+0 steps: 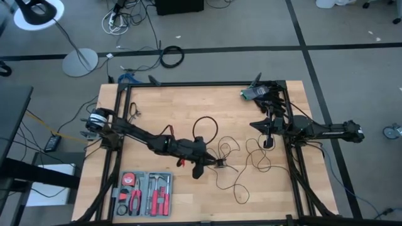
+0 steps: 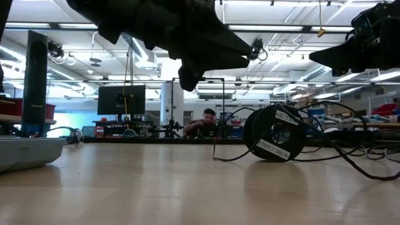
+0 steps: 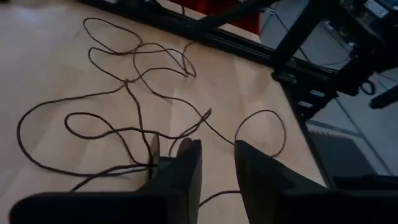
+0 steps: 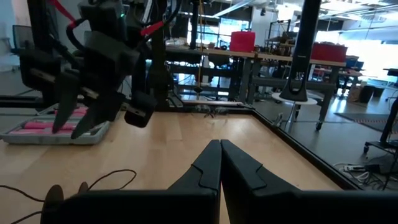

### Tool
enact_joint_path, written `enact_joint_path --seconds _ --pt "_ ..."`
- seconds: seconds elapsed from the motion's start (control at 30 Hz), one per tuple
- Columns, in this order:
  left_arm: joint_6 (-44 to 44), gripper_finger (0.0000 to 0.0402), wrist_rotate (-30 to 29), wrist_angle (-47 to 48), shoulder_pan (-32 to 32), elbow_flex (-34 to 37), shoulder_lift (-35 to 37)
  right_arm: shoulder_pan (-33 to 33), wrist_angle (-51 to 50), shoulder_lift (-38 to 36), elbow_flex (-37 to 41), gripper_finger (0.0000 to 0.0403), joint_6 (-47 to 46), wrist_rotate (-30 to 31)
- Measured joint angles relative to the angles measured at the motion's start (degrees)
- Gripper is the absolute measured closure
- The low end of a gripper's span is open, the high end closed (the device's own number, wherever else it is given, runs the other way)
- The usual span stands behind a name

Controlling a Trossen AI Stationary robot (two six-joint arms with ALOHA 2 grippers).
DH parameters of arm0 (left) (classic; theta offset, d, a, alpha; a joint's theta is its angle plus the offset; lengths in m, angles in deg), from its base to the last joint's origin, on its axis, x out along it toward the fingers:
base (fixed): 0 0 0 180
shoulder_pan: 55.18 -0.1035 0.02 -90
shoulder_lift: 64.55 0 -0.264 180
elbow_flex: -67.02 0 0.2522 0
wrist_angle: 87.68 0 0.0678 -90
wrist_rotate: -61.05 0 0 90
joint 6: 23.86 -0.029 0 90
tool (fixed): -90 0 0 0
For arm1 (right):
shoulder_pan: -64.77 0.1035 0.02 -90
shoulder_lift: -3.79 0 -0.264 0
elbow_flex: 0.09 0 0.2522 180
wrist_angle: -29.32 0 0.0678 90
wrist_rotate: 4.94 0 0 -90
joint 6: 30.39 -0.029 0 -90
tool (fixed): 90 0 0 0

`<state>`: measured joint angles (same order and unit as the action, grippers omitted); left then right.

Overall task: Coil cords
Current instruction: Coil the black wire onto the spool

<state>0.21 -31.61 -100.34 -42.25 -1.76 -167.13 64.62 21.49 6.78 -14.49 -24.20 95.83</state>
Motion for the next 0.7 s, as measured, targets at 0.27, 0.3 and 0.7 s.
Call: enact_joint_path --seconds 0.27,0.3,0.7 --pt "0.0 0.03 -3.1 1.8 0.7 -1.1 -3.9 0.0 0.5 0.0 0.0 0.0394 0.0 0.0" --pt "0.1 0.03 -3.8 2.1 0.7 -1.5 -4.0 0.0 0.7 0.0 0.0 0.0394 0.0 0.0" --pt "0.0 0.03 -5.8 2.3 0.5 -1.7 -7.6 0.0 1.3 0.0 0.0 0.0394 0.0 0.0"
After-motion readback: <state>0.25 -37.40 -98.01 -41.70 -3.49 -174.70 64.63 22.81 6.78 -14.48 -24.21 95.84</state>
